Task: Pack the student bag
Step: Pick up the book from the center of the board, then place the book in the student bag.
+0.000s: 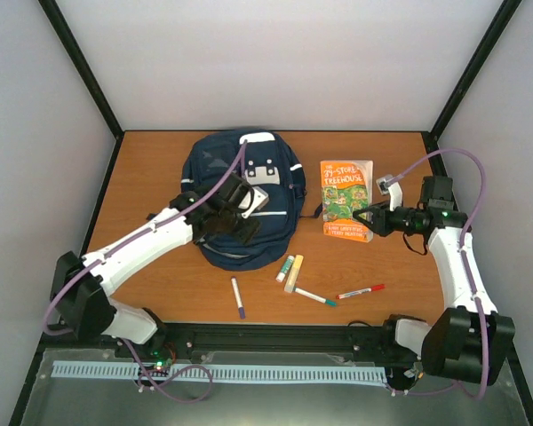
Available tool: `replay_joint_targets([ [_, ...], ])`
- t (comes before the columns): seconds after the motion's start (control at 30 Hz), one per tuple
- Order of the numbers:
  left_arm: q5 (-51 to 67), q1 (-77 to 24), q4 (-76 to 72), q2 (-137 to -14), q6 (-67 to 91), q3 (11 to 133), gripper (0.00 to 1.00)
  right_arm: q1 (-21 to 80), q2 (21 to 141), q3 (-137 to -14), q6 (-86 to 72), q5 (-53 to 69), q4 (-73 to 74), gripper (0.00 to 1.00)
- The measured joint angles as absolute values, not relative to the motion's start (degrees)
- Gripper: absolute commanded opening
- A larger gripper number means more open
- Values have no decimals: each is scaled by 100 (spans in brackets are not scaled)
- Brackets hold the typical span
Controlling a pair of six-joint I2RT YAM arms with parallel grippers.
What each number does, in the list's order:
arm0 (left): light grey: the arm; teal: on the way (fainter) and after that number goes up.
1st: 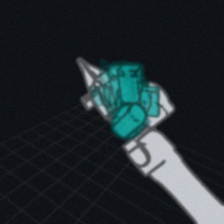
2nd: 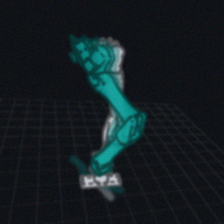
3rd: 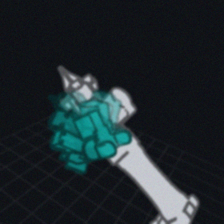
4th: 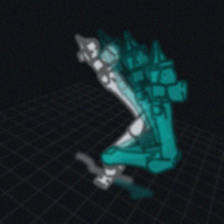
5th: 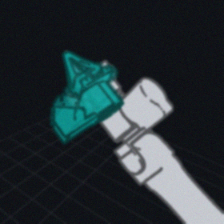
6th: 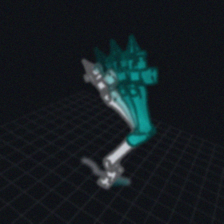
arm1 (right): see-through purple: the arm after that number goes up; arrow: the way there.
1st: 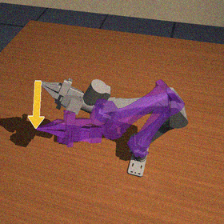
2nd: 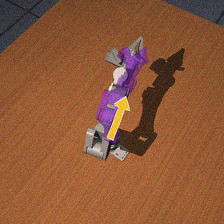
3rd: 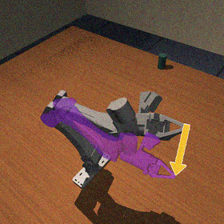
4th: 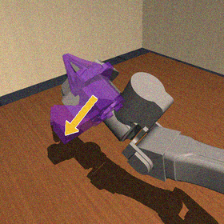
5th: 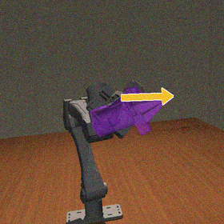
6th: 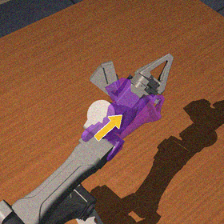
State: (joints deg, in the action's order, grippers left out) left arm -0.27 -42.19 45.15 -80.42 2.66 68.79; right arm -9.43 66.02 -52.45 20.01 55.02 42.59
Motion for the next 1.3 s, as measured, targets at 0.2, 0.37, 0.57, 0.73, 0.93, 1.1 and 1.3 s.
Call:
replay_joint_targets([
  [0.2, -75, -4296, 4506, -8705, 3, 6919, 55, -998, 6735, -5245, 2003, 5443, 4261, 3],
  [0.37, -130, -4431, 4521, -9347, -10, 7116, 55, -1000, 6742, -5245, 2005, 5441, 4261, 3],
  [0.57, -362, -4694, 4530, -9920, -40, 7432, 56, -1000, 6807, -5245, 2008, 5446, 4261, 3],
  [0.73, -480, -4797, 4606, -10239, -71, 7594, 56, -1000, 6919, -5245, 2008, 5461, 4261, 3],
  [0.93, -405, -4834, 4635, -10333, -99, 7695, 54, -1000, 6938, -5242, 2010, 5463, 4263, 3],
  [1.1, -137, -4921, 4628, -10324, -189, 7728, 45, -1000, 6947, -5245, 2010, 5468, 4263, 3],
  [1.3, -209, -4936, 4646, -10342, -248, 7734, 49, -1000, 6969, -5245, 2012, 5472, 4263, 3],
])
